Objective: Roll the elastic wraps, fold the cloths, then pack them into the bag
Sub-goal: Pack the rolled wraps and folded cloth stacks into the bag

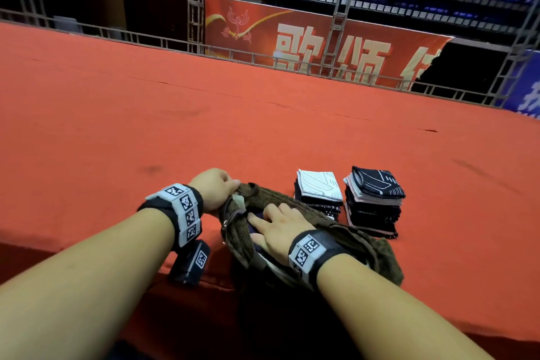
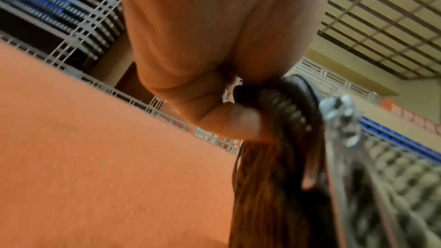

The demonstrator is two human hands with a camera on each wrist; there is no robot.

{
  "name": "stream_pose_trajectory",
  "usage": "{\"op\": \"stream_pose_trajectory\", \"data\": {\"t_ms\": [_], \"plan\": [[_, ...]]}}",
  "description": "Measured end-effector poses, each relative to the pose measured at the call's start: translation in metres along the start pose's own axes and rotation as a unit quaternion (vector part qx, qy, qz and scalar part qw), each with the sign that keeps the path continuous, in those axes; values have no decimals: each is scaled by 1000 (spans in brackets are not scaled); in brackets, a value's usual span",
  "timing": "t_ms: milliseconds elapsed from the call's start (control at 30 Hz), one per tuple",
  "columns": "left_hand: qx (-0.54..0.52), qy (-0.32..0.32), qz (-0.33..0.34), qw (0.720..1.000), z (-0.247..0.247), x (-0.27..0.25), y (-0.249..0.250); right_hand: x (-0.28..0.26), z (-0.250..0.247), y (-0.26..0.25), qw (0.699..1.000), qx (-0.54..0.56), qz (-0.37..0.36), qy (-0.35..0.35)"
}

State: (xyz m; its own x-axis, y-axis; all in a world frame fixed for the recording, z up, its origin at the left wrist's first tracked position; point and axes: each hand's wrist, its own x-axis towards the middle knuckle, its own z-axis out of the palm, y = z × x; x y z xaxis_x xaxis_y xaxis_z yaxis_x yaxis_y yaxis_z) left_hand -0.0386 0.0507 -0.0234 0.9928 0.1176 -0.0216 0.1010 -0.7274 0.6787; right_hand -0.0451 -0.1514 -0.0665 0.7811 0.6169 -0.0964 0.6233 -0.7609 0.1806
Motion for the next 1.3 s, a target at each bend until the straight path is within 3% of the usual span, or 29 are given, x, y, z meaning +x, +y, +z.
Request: {"op": "stream_pose_trajectory", "data": {"t_ms": [133, 233, 300, 367, 433, 500, 633, 767, 933, 1067, 1167, 1300], "plan": [[165, 1, 45, 985, -6, -8, 15, 2, -11, 9, 998, 66, -8, -8], [199, 24, 165, 966, -4, -16, 35, -5, -28, 27, 989, 146, -34, 15], [221, -18, 228, 948, 10, -24, 54, -18, -37, 47, 983, 172, 7, 60], [258, -75, 248, 931, 29, -29, 70, -32, -40, 70, 976, 183, 77, 92], [306, -91, 267, 909, 46, -31, 81, -47, -37, 93, 967, 189, 138, 100], [319, -115, 264, 903, 55, -32, 89, -61, -29, 110, 962, 188, 181, 79], [337, -203, 218, 893, 60, -34, 100, -75, -10, 126, 968, 95, 232, -34], [418, -253, 189, 852, 59, -38, 97, -75, -4, 137, 959, 78, 268, -52], [493, -204, 215, 818, 77, -42, 85, -73, -18, 147, 948, 102, 302, 18], [490, -121, 242, 829, 90, -42, 75, -68, -31, 127, 961, 136, 224, 94], [449, -95, 248, 853, 87, -39, 74, -57, -33, 111, 966, 171, 186, 57], [455, -49, 274, 846, 88, -35, 70, -51, -26, 109, 977, 138, 160, 31]]}}
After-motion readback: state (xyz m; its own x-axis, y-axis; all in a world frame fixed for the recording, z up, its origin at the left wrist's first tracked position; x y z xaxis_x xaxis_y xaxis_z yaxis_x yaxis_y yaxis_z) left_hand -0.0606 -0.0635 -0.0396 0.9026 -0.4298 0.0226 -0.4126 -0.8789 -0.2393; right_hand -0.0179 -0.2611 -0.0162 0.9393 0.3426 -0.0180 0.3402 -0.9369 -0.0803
